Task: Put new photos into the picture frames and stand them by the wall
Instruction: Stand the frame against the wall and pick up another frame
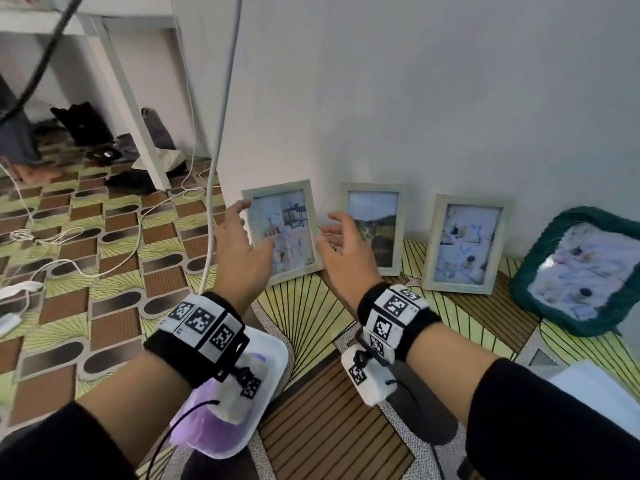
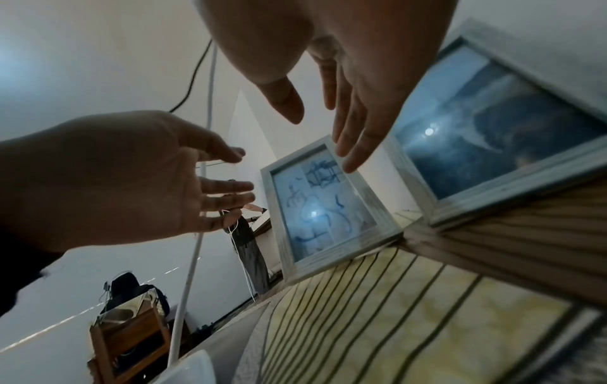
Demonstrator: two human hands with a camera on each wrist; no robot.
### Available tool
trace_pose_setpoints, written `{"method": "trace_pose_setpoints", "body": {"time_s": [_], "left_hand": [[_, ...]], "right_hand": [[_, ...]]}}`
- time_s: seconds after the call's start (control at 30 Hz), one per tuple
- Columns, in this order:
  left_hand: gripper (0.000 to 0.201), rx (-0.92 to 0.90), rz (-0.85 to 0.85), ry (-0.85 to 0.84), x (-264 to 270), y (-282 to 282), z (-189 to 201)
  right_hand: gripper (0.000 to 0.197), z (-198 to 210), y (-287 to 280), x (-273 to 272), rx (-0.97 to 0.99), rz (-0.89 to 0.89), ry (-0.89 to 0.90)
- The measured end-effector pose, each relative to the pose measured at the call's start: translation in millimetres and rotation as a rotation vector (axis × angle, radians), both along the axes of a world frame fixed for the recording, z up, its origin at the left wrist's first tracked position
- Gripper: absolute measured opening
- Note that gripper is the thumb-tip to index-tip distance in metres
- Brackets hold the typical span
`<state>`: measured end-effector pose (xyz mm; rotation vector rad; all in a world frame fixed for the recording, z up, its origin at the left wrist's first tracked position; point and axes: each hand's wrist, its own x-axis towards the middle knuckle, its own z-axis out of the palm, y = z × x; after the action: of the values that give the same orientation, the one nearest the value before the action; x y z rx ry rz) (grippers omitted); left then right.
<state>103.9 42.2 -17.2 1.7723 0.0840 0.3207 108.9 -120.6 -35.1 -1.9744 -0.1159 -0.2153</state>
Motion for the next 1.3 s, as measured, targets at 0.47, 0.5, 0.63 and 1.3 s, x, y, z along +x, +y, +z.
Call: {"method": "trace_pose_setpoints", "body": {"time_s": [0.47,0.5,0.63,1.3], "left_hand": [[0.082,-0.154,-0.269,0.248,13,19,-22],[0.082,-0.163,-0.276,0.253,12,19,-22],[0.079,-0.180,-0.240,0.259,8,19,-17],[0.063,-0.070,-0.497,0.089,-165,4,43]], "right_hand": [[0.060,-15,37,34,0.028,0.005,0.303],[0.059,-14,37,34,0.050,0.004,0.307],[0.054,-9,37,29,0.110,-0.012,0.323],[0.019,58,-61,-178,0.379,-0.057,0.099]]}}
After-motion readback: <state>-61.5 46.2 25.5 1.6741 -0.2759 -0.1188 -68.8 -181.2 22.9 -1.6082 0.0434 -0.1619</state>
